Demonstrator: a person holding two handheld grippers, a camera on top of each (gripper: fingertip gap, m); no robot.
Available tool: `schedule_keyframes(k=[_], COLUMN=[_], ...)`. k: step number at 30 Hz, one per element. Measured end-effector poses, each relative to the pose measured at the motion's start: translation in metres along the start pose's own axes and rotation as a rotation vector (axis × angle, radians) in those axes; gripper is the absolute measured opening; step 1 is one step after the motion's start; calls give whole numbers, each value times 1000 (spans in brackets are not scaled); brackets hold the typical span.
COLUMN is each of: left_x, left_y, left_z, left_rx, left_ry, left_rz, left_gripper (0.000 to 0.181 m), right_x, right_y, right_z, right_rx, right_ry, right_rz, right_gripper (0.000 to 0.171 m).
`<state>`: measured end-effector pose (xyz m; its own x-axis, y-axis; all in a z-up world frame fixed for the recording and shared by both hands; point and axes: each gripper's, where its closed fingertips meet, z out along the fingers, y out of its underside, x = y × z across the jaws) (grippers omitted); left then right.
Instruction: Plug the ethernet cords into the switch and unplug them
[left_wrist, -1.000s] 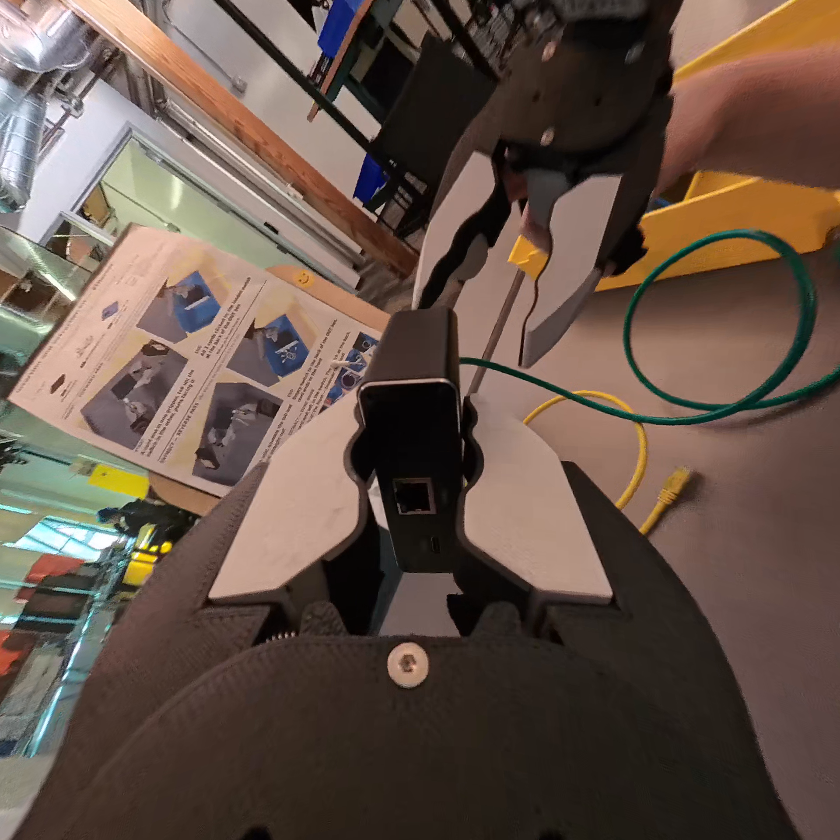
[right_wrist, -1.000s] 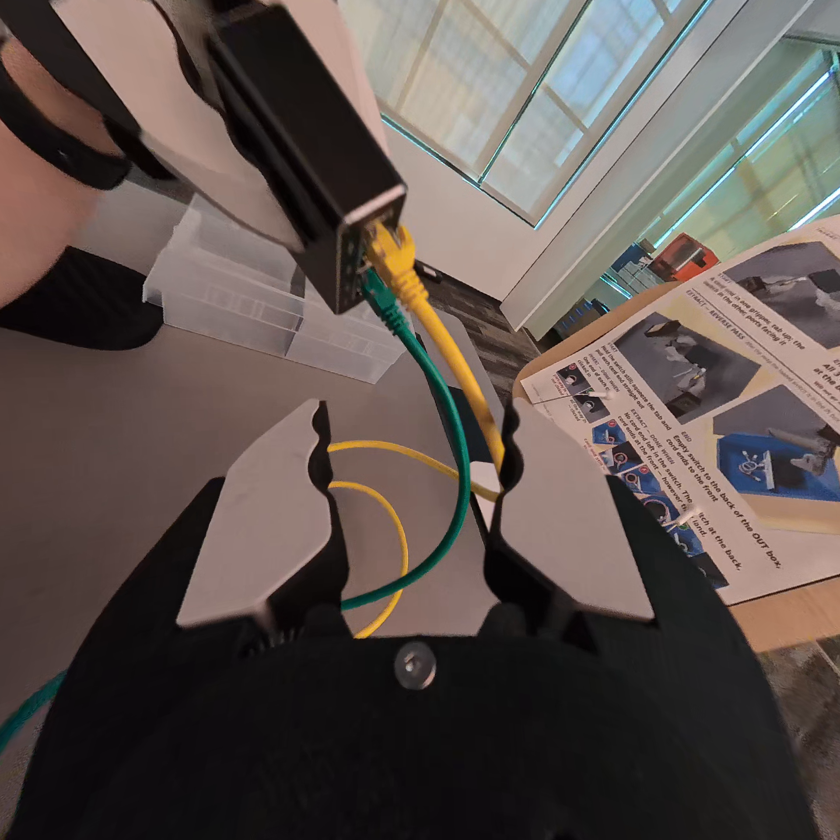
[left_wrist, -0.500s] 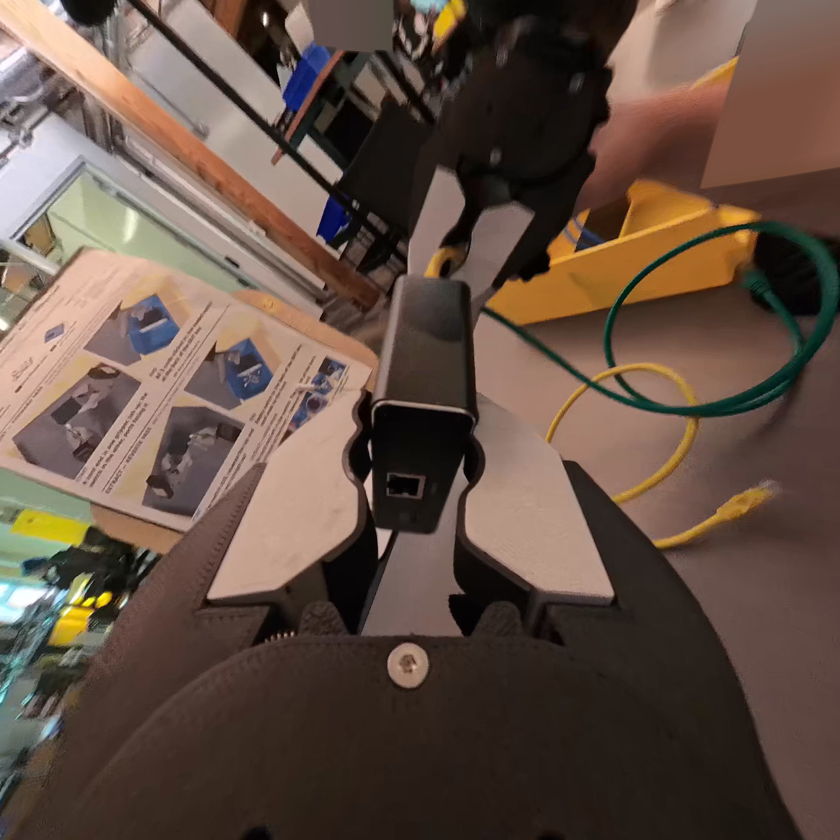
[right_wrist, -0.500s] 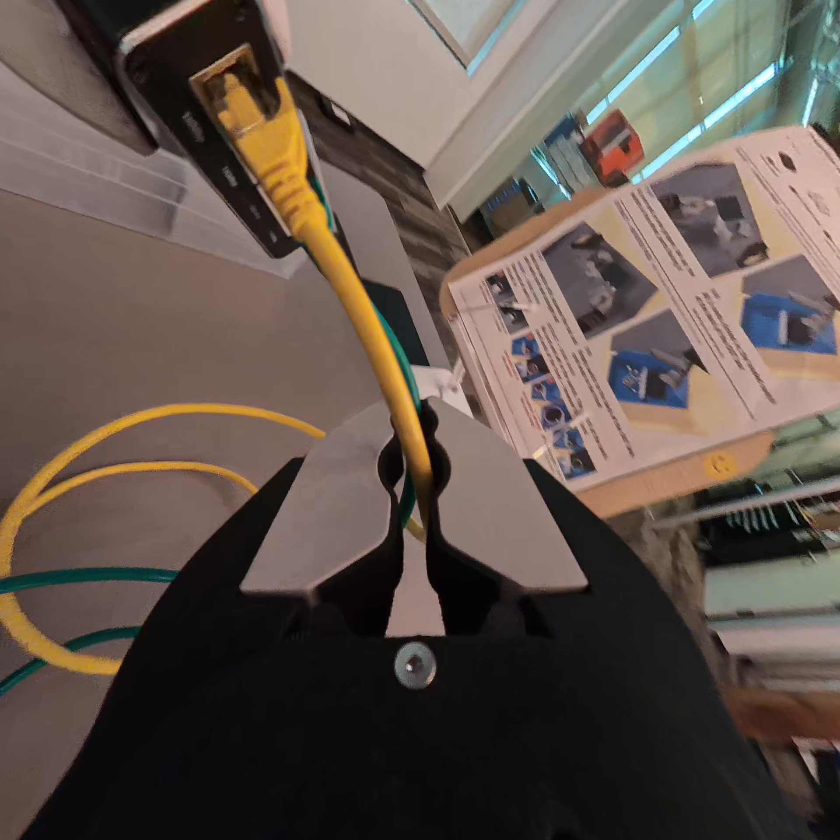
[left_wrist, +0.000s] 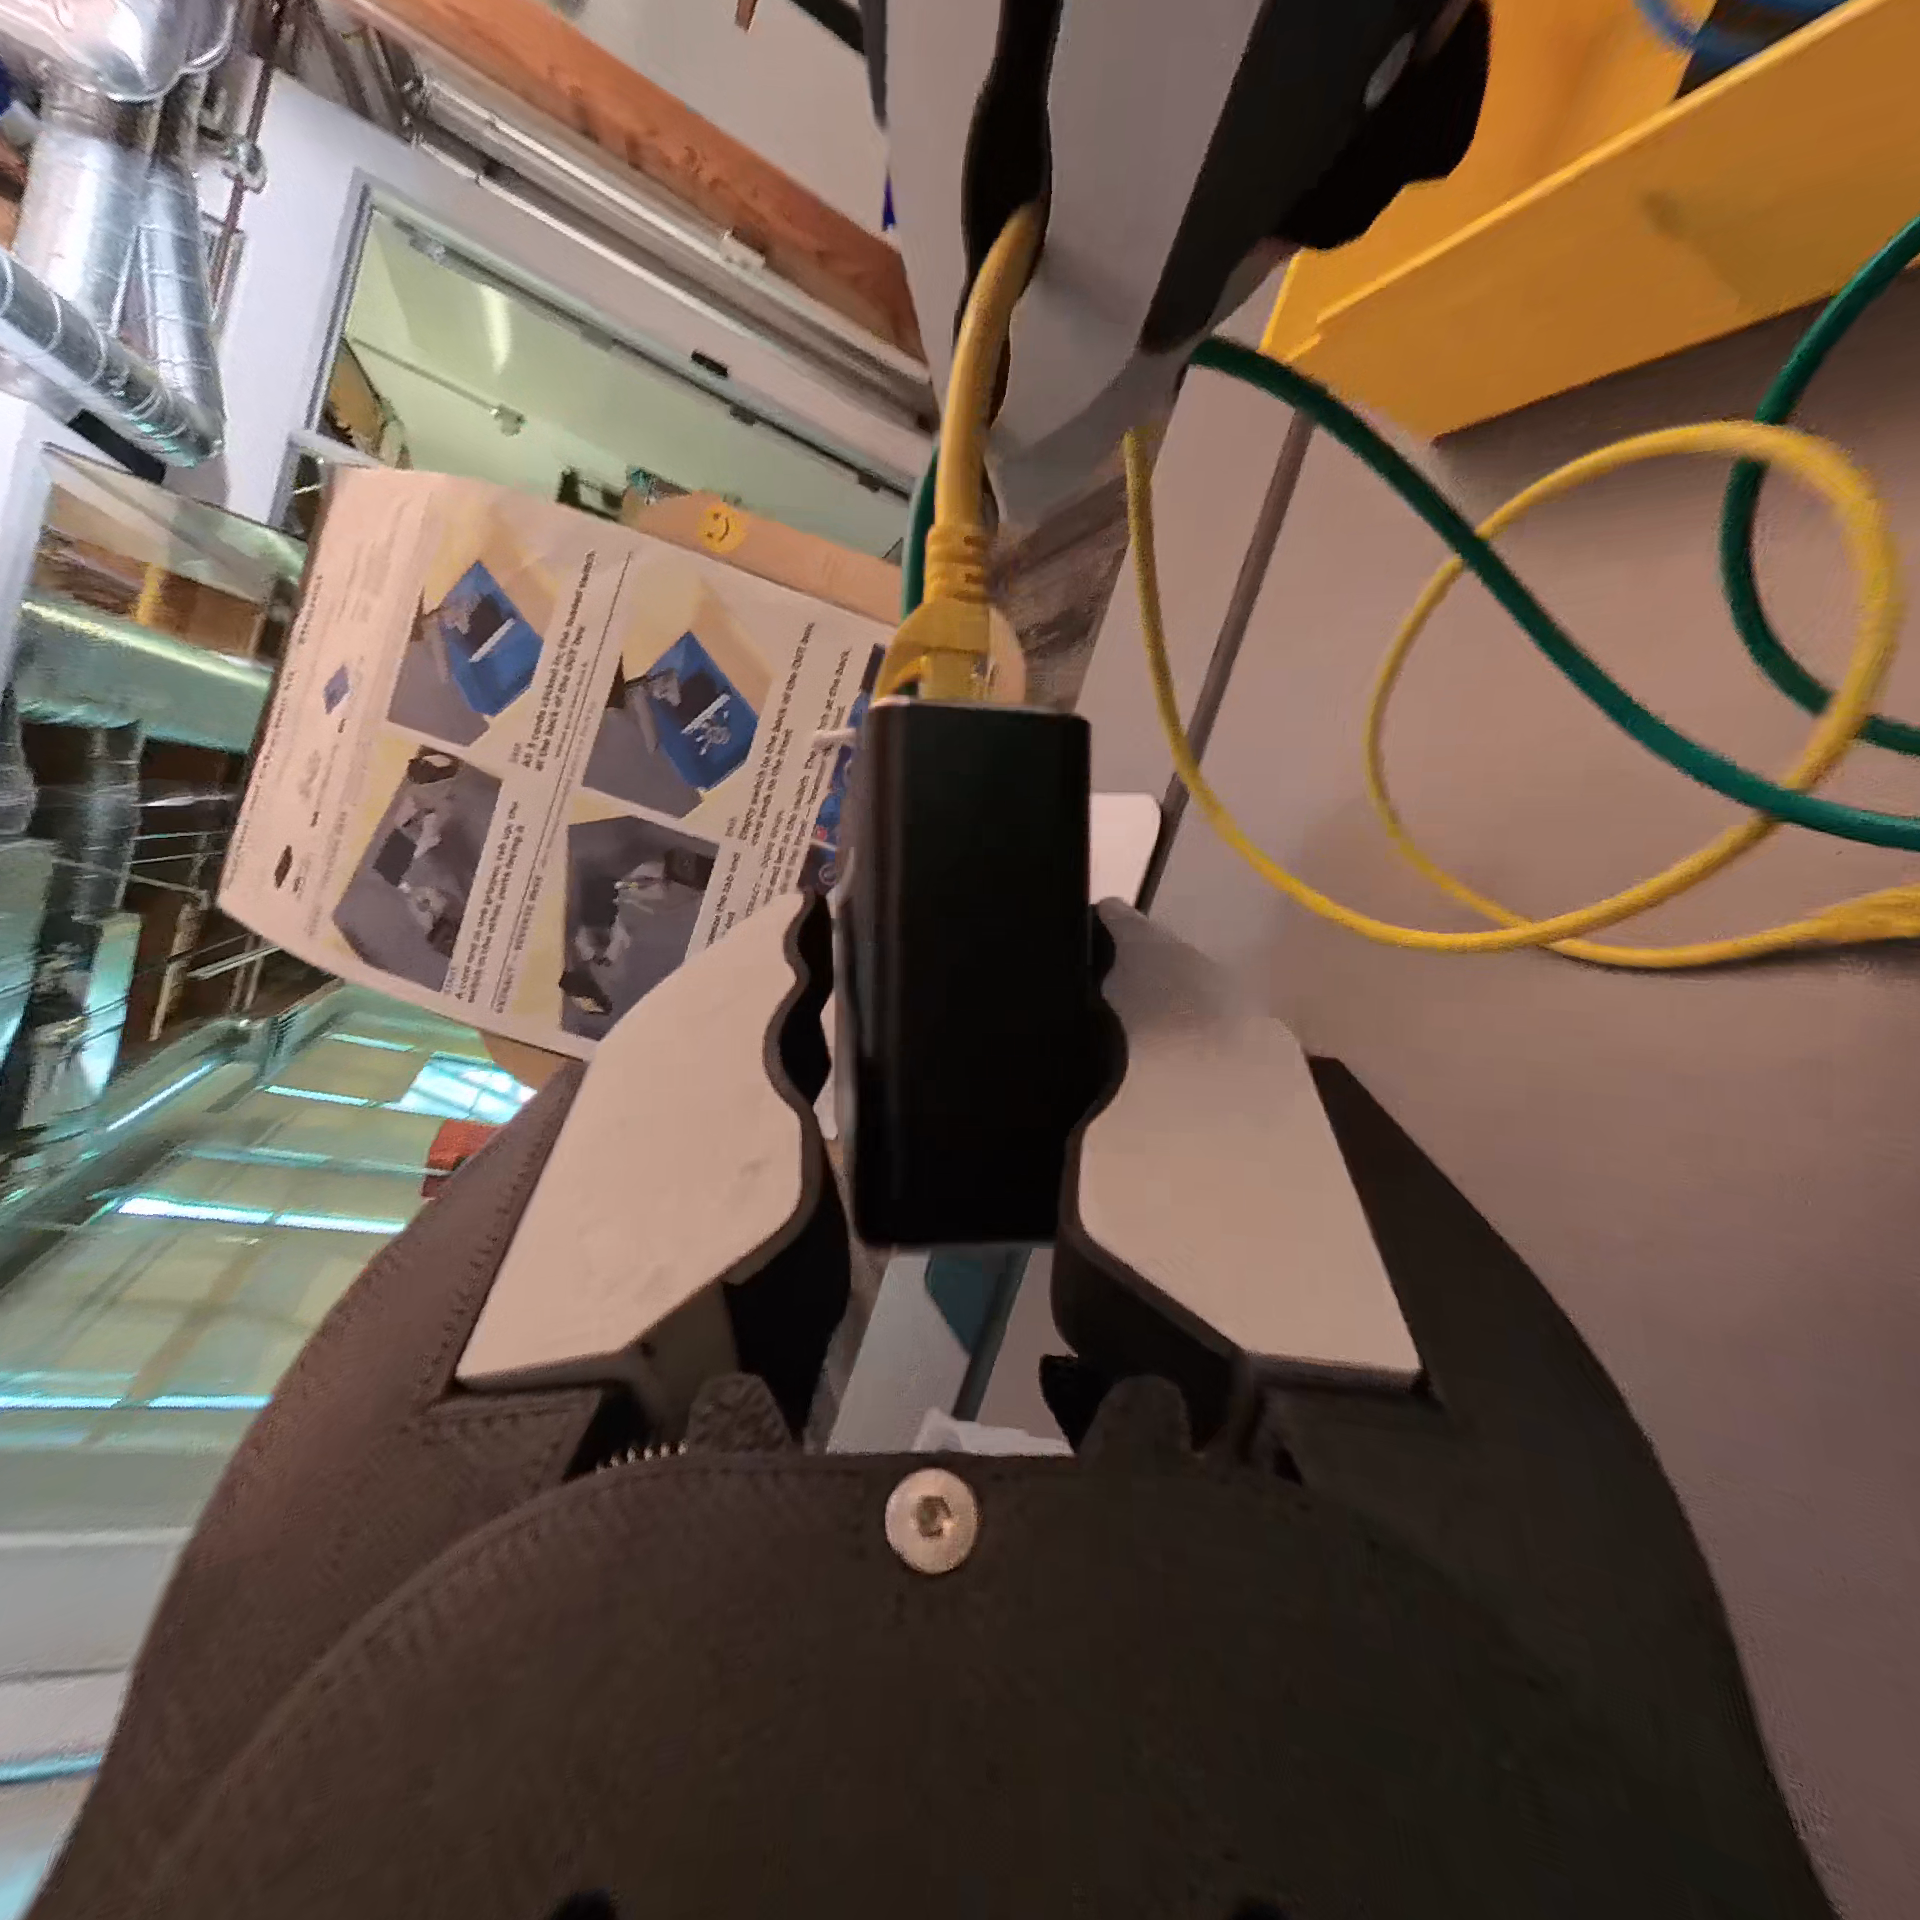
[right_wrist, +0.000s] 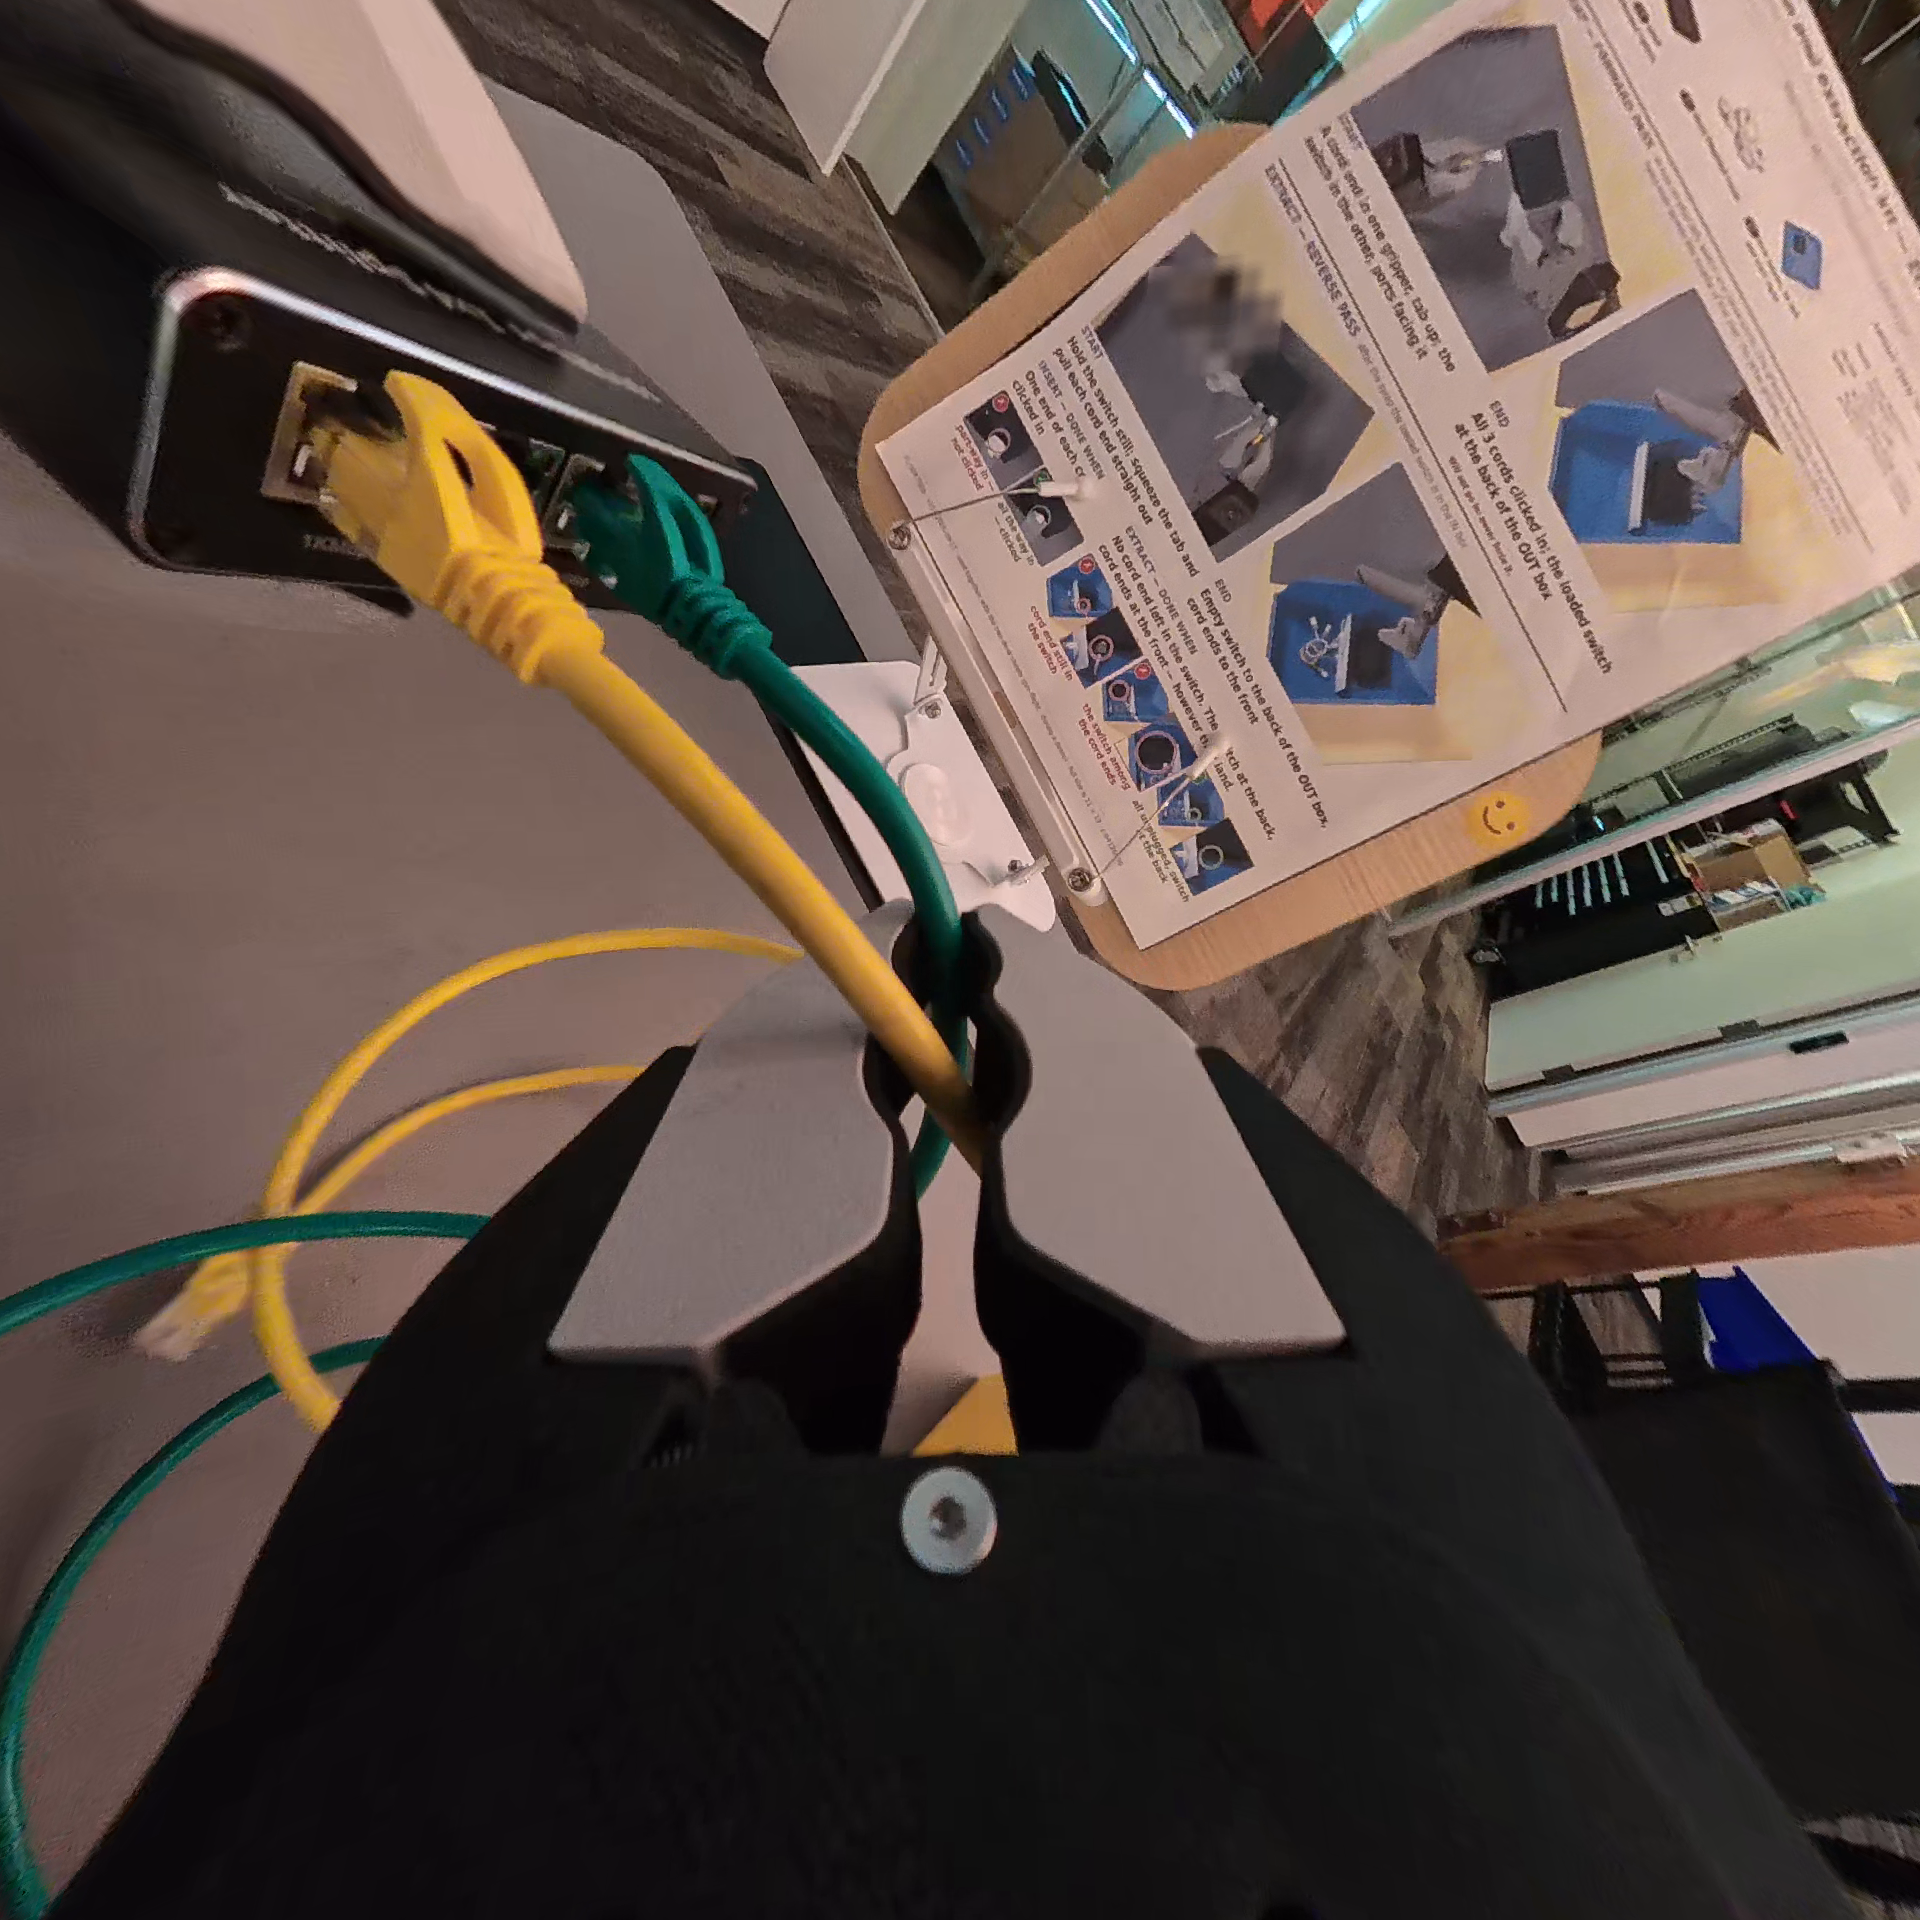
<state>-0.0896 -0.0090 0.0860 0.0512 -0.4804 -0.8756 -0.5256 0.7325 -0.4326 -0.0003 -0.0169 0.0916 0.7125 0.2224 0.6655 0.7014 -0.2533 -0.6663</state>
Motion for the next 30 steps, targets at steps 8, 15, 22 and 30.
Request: schedule_keyframes(k=[8,15,22,30], left_x=[-17,-14,-16,0], left_y=[17,31,20,-1], left_z=[22,38,31,30], left_rx=[-125,-120,-44,33], left_ry=[-195,-203,-214,-178], left_rz=[77,127,166,224], left_gripper=[38,37,37,37], right_x=[2,-8,-34,-53], right_y=[3,2,-37,-48], right_z=[-7,-4,-29,-53], right_rx=[-113,-98,311,463], right_ry=[84,36,-116,-69], right_rz=[18,-44,-260,-534], right_gripper=[5,6,38,27])
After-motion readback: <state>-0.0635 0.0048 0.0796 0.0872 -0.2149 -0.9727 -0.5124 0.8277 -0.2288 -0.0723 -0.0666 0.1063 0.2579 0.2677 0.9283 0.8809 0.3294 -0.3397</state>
